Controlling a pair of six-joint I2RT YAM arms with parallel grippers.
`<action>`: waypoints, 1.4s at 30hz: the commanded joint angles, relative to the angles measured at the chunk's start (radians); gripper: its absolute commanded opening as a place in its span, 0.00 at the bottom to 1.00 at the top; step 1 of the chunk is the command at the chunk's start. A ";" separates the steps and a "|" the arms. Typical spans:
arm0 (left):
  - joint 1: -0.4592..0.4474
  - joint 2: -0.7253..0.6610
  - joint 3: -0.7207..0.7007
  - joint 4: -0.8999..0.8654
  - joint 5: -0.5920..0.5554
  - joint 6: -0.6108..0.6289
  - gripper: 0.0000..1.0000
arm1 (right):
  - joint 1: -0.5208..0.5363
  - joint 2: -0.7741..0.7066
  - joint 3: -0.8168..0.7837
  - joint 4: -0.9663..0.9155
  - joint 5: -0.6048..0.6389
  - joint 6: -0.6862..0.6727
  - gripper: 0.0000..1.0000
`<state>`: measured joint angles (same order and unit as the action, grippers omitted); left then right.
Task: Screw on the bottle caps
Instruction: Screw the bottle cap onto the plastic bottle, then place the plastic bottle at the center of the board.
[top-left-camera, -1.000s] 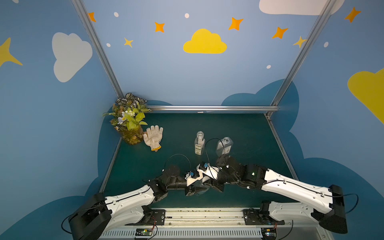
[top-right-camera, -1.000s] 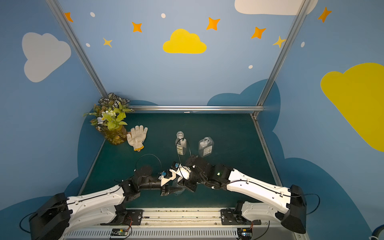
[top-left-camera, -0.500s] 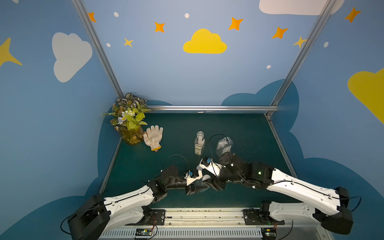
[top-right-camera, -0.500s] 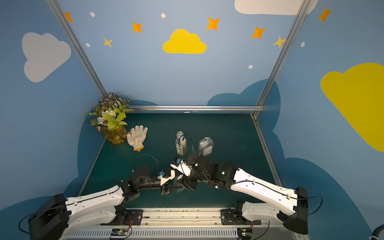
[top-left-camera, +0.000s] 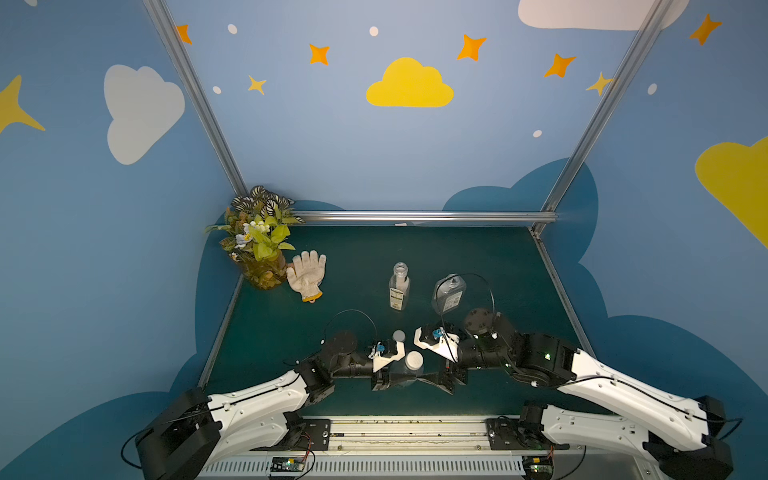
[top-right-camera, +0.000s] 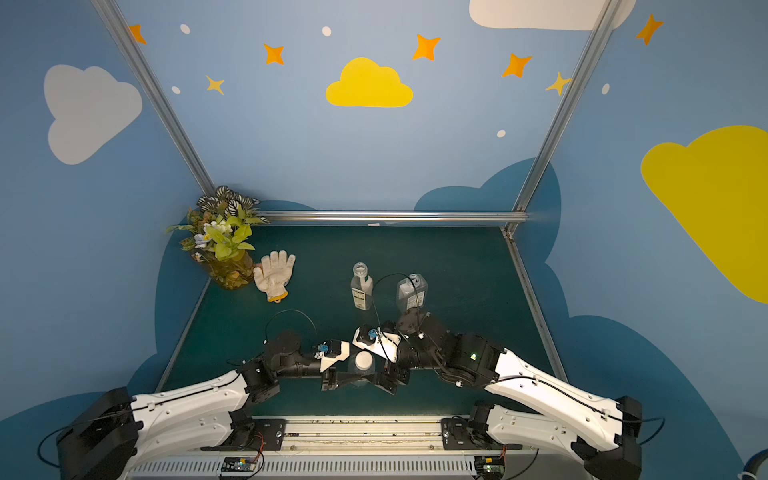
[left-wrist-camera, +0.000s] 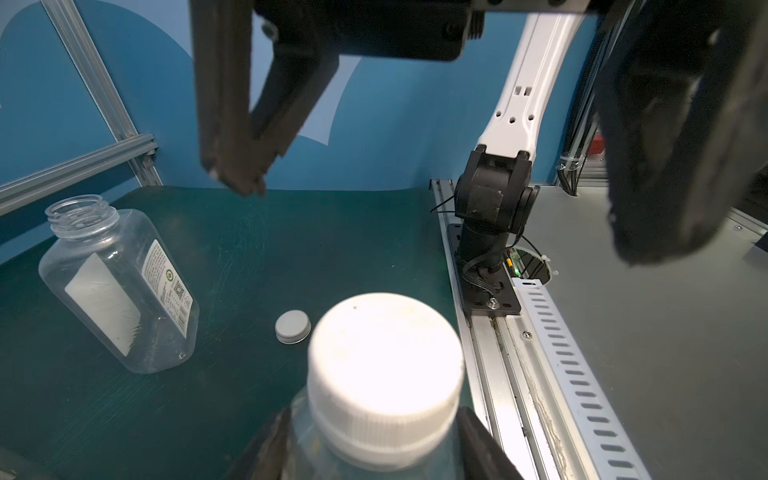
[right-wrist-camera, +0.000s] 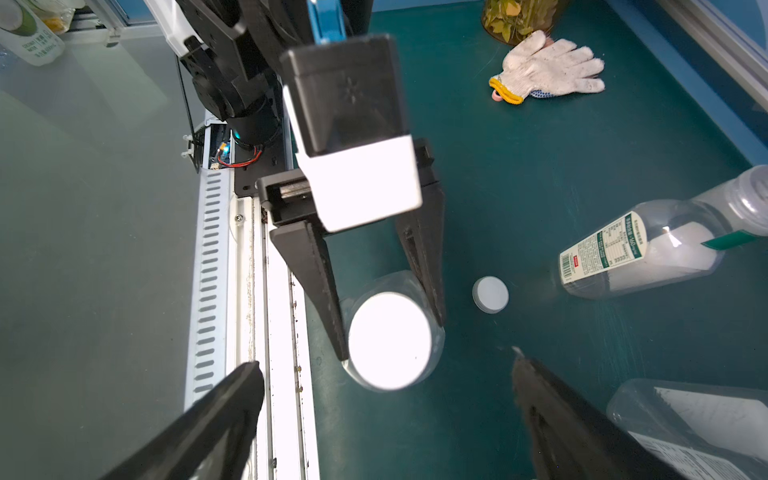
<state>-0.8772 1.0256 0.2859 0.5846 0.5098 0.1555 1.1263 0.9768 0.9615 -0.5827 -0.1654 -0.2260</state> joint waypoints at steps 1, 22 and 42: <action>-0.003 -0.008 0.002 0.023 0.021 0.002 0.03 | -0.005 0.026 -0.016 0.073 0.007 -0.006 0.98; -0.002 -0.027 -0.004 0.020 0.003 0.004 0.03 | -0.004 0.115 -0.043 0.095 -0.040 -0.010 0.50; -0.004 -0.271 -0.082 -0.062 -0.414 -0.029 0.79 | -0.026 0.291 0.174 0.128 0.143 0.022 0.02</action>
<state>-0.8772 0.8143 0.2119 0.5594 0.2523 0.1356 1.1229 1.2270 1.0649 -0.4793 -0.1215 -0.2375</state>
